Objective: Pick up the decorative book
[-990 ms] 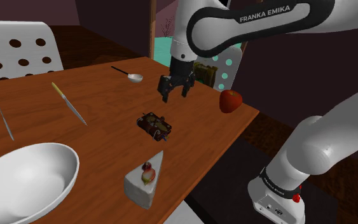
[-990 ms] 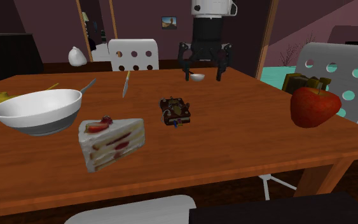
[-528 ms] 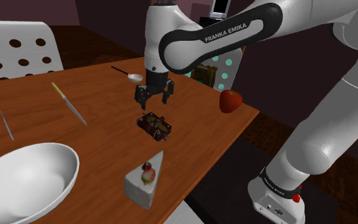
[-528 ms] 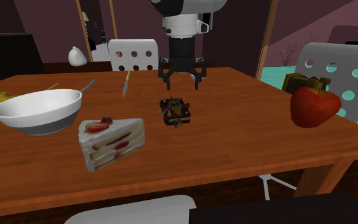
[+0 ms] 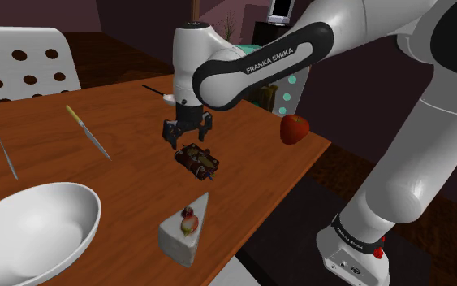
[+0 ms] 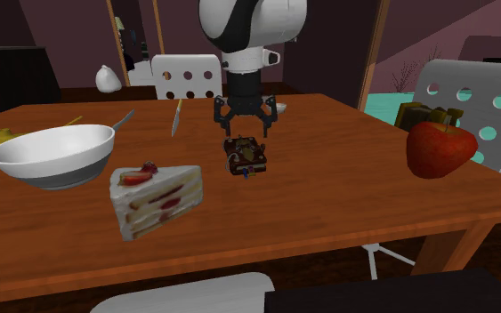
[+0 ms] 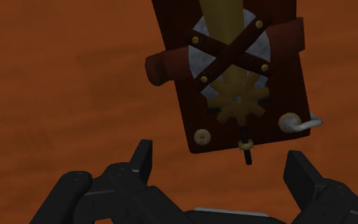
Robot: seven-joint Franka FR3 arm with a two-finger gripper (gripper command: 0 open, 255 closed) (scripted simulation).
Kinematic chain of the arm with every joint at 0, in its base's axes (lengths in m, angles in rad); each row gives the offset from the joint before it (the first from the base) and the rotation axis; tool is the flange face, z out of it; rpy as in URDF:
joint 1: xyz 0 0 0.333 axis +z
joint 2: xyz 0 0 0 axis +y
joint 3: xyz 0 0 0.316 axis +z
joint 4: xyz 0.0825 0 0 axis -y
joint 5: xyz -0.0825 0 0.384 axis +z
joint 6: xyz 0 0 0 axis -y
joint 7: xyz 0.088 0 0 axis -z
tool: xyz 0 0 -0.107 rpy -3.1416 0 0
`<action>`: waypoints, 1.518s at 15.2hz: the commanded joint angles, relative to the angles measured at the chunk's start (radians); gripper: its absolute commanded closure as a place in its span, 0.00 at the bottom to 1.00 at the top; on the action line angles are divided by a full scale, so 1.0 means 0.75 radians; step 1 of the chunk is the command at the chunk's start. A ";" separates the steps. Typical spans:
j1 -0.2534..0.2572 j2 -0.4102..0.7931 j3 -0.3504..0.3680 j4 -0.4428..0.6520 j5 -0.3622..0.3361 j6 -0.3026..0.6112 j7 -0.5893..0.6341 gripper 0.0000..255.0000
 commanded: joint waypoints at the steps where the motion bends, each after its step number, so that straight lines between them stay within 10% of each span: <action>1: 0.002 0.025 -0.002 -0.019 -0.020 0.040 0.016 0.00; 3: 0.002 0.025 -0.002 -0.019 -0.019 0.040 0.016 0.00; 4: 0.001 0.026 -0.003 -0.019 -0.020 0.041 0.015 1.00; 23: -0.005 -0.059 0.002 0.077 0.045 -0.125 -0.039 1.00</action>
